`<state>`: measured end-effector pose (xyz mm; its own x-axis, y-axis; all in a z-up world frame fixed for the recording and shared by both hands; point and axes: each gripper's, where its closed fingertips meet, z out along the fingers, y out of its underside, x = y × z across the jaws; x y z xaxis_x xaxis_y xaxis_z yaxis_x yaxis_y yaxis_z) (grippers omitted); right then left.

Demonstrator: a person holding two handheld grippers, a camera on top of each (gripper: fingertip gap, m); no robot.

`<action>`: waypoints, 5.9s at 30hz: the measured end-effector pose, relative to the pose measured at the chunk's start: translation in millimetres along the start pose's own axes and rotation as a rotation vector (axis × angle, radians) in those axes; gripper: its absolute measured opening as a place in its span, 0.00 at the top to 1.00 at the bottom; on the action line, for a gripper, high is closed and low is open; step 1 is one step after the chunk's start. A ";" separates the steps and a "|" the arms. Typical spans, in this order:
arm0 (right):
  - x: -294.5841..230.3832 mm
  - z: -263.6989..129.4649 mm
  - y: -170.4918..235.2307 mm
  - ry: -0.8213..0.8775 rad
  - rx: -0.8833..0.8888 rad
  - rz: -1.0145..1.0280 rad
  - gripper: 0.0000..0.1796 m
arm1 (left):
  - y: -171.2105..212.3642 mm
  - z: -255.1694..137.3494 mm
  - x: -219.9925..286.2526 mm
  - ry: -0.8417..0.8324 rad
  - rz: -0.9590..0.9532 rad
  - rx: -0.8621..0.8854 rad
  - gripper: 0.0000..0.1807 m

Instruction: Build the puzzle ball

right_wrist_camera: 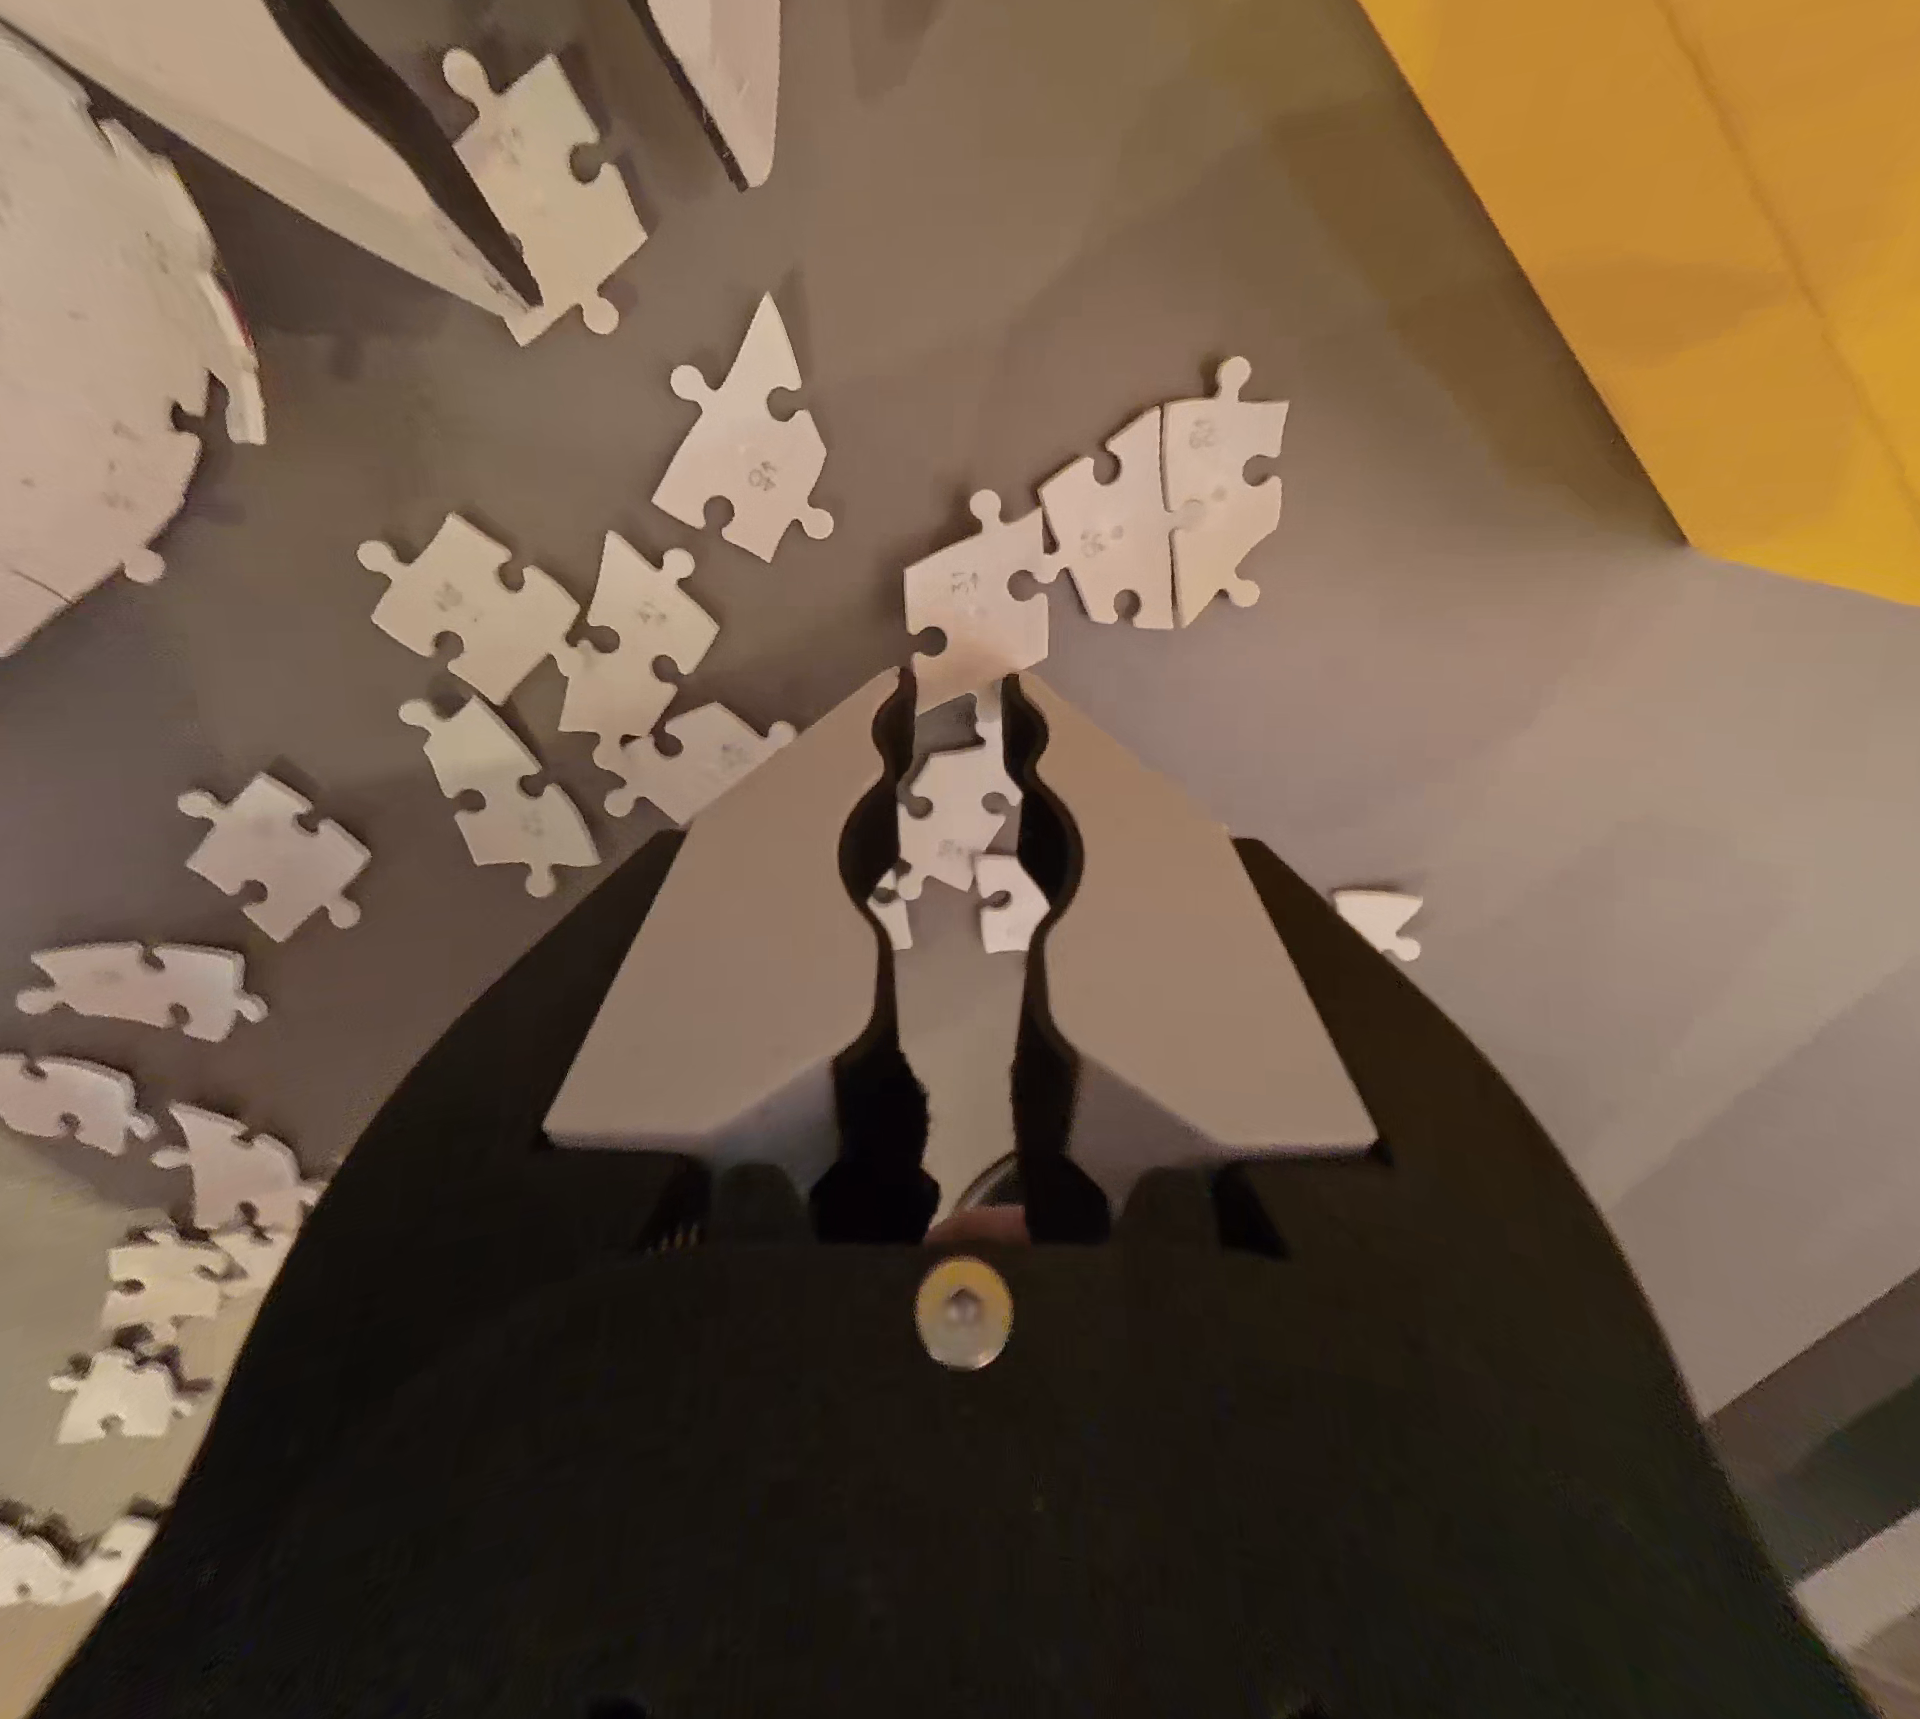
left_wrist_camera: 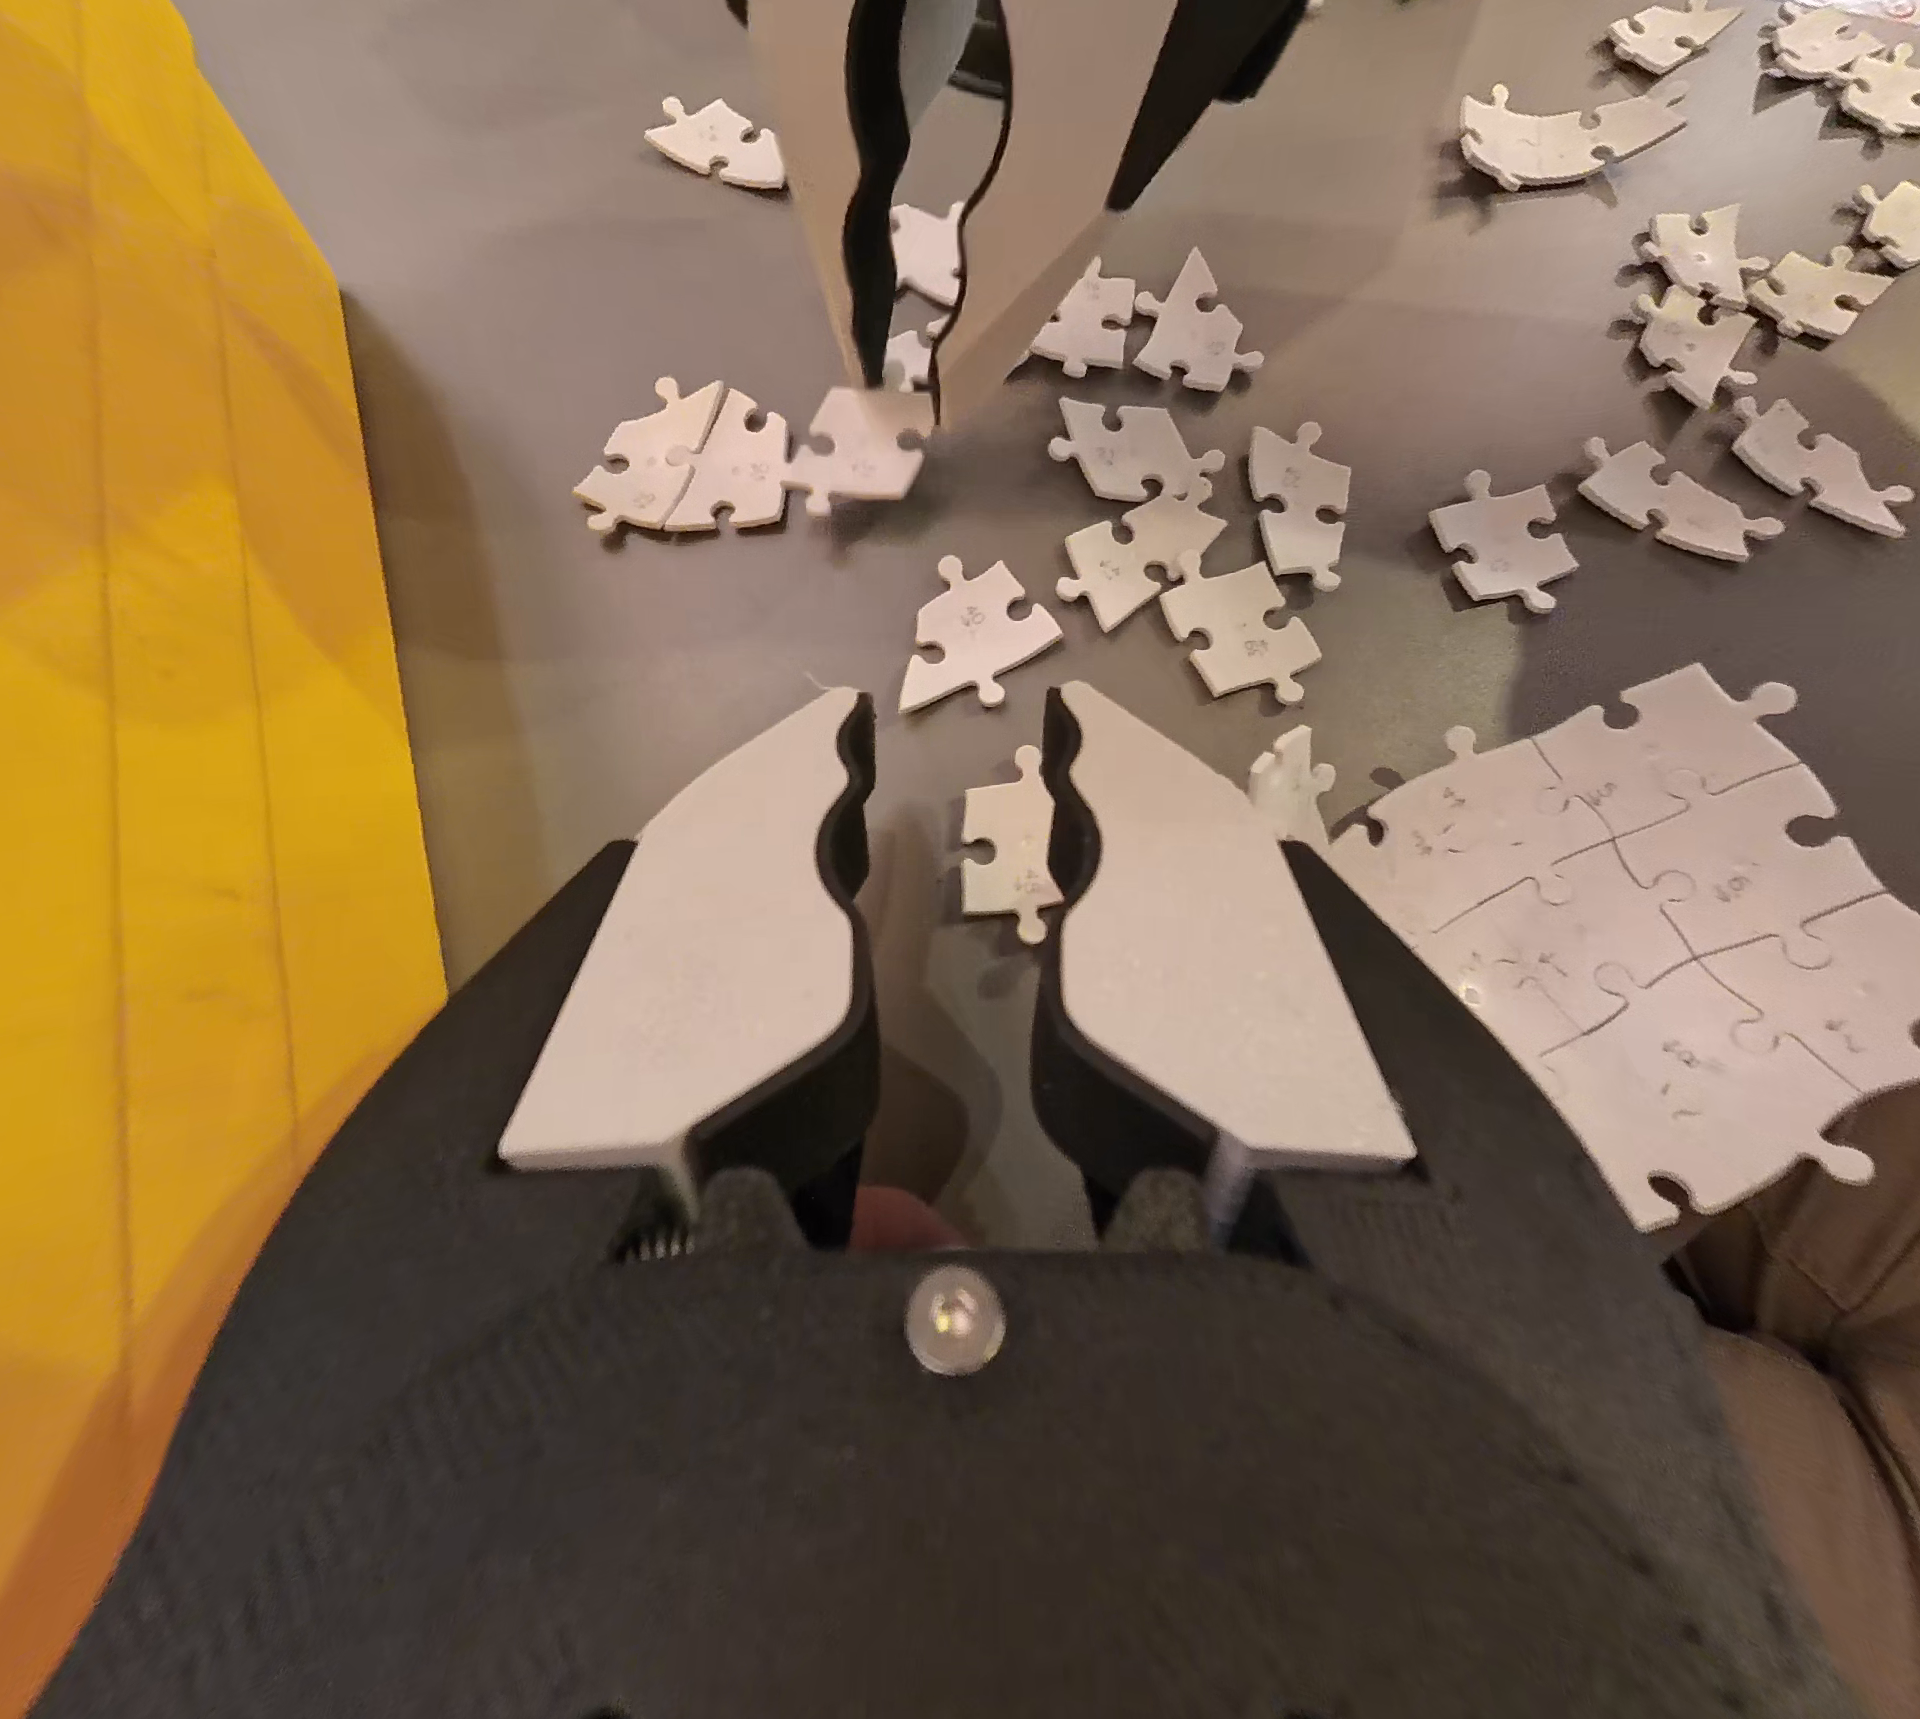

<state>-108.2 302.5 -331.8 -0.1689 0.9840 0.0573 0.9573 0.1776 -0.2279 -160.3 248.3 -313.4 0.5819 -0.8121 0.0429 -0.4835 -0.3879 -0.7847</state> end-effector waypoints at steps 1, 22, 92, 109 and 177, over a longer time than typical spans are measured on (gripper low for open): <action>1.0 1.8 1.3 -0.004 -0.017 -0.022 0.92 | 0.0 -0.2 -0.3 0.000 0.000 0.000 0.83; 10.8 8.6 -0.5 -0.085 -0.082 -0.109 0.91 | 2.9 0.4 -2.7 0.001 -0.005 -0.003 0.83; 38.2 5.5 -34.9 0.101 0.172 0.275 1.00 | -1.8 -4.8 -4.7 -0.018 0.013 0.009 0.83; 35.1 3.1 -4.7 0.222 0.126 0.359 1.00 | -1.4 -4.2 -3.6 -0.027 0.014 0.002 0.83; 40.2 14.7 -10.3 0.084 0.170 0.417 1.00 | -14.3 59.0 -61.0 -0.218 -0.010 -0.266 1.00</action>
<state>-128.3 340.5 -341.5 0.2493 0.9684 0.0038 0.8861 -0.2266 -0.4043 -150.3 329.0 -341.2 0.6996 -0.7067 -0.1059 -0.6140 -0.5186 -0.5950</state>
